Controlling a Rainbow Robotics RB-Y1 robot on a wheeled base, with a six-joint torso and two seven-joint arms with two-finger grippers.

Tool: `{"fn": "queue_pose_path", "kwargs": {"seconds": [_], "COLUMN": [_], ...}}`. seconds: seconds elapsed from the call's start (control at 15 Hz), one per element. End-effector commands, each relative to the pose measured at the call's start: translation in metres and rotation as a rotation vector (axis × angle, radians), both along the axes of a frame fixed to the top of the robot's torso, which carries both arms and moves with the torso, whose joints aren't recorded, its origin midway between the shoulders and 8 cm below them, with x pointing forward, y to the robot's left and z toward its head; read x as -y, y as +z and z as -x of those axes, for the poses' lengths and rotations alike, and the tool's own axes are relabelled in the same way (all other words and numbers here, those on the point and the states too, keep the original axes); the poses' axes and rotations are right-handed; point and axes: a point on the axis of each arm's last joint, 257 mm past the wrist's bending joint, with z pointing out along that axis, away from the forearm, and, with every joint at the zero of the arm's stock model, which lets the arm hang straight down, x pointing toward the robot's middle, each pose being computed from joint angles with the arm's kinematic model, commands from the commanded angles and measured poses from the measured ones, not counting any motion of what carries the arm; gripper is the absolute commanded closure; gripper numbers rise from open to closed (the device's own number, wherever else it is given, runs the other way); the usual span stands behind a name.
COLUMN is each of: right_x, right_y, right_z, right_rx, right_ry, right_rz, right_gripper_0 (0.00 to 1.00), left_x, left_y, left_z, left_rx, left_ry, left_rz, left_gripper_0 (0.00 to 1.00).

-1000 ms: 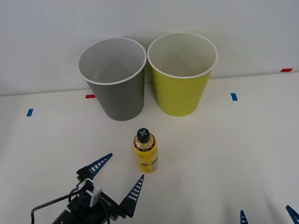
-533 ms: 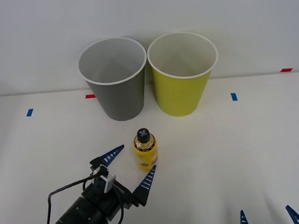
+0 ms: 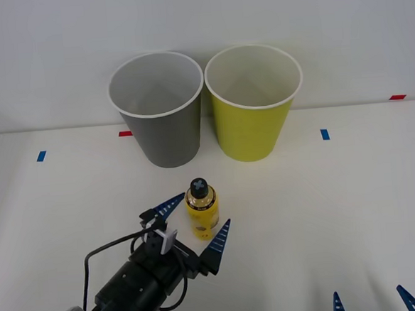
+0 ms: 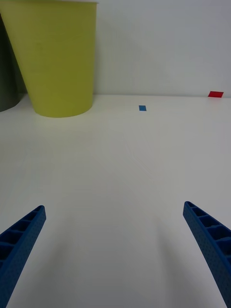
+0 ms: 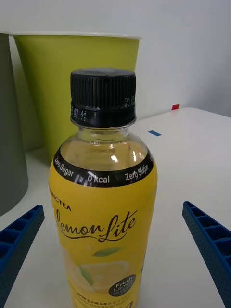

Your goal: Put cans in the gray bin and PET bottles in the light green bin.

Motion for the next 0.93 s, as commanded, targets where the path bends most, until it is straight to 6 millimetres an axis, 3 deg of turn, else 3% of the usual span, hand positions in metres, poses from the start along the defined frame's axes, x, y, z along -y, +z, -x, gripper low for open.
{"fn": "queue_pose_path", "kwargs": {"seconds": [0.07,0.6,0.67,0.8,0.87,0.93], "right_x": [0.0,0.0,0.0,0.0,0.0,0.0], "right_y": [0.0,0.0,0.0,0.0,0.0,0.0], "right_z": [0.0,0.0,0.0,0.0,0.0,0.0], "right_rx": [0.0,0.0,0.0,0.0,0.0,0.0], "right_ry": [0.0,0.0,0.0,0.0,0.0,0.0], "right_rz": [0.0,0.0,0.0,0.0,0.0,0.0], "right_gripper_0": [0.0,0.0,0.0,0.0,0.0,0.0], "left_x": [0.007,0.019,0.02,0.02,0.02,0.02], "left_y": [0.002,0.013,0.015,0.014,0.013,0.012], "left_z": [-0.006,-0.022,-0.023,-0.024,-0.024,-0.024], "left_rx": [-0.001,0.013,0.017,0.012,0.008,0.007], "left_ry": [0.003,0.011,0.009,0.012,0.014,0.013], "left_rz": [-0.018,-0.026,-0.026,-0.03,-0.031,-0.032], "left_gripper_0": [0.0,0.0,0.05,0.05,0.21,0.87]}}
